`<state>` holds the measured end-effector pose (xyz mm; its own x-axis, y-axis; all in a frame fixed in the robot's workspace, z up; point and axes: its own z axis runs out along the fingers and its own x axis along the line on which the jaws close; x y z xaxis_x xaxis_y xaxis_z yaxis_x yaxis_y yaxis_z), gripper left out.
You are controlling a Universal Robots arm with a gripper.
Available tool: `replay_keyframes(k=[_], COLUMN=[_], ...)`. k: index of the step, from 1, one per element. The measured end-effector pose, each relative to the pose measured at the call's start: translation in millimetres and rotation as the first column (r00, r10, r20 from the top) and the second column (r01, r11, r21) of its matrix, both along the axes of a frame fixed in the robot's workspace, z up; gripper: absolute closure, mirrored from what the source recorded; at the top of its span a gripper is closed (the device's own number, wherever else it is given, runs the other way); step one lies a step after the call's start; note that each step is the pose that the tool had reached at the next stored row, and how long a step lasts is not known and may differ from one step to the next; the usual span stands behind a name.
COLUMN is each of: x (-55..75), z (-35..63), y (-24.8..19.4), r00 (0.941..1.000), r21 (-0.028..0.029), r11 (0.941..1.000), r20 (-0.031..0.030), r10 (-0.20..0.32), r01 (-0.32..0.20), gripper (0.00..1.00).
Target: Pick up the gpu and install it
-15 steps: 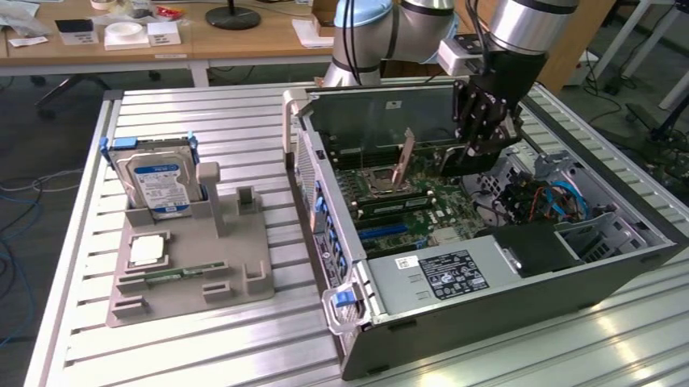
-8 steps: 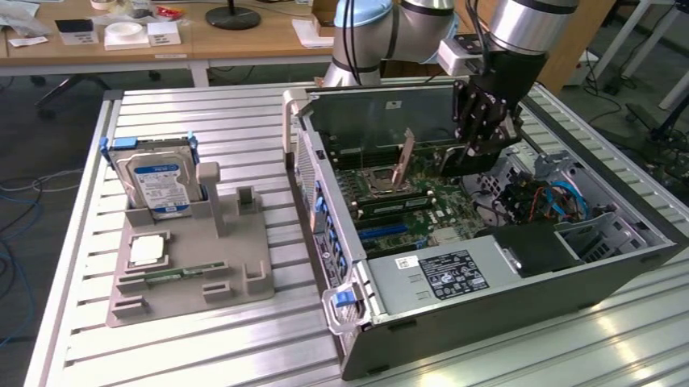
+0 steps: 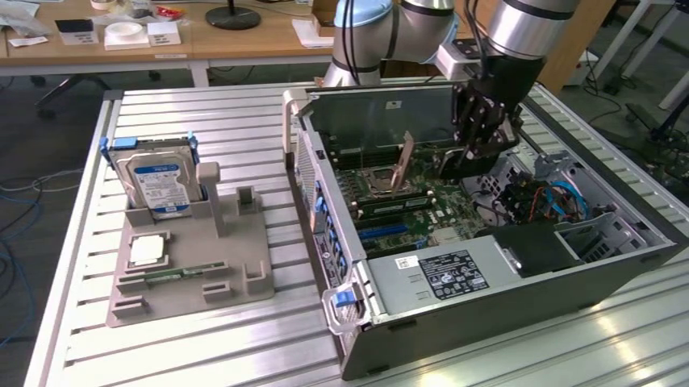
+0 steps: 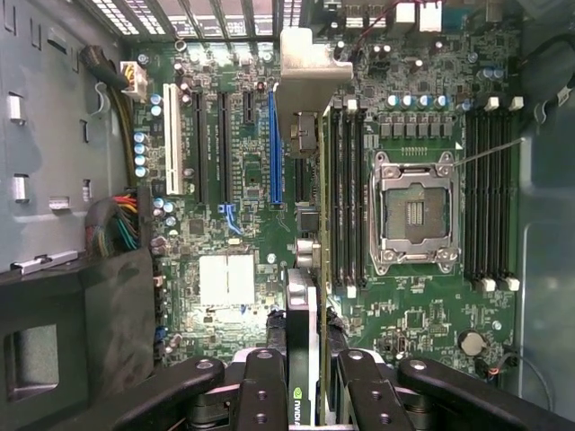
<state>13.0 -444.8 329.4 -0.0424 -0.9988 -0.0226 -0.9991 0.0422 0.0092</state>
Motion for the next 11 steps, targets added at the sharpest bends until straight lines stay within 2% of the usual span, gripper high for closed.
replay_keyframes(k=[11], x=[0.0], z=[-1.4], y=[0.0], r00=[1.0000], r21=[0.0000], r11=[1.0000], r20=[0.0001], r10=[0.000], r01=[0.000], gripper=[0.73])
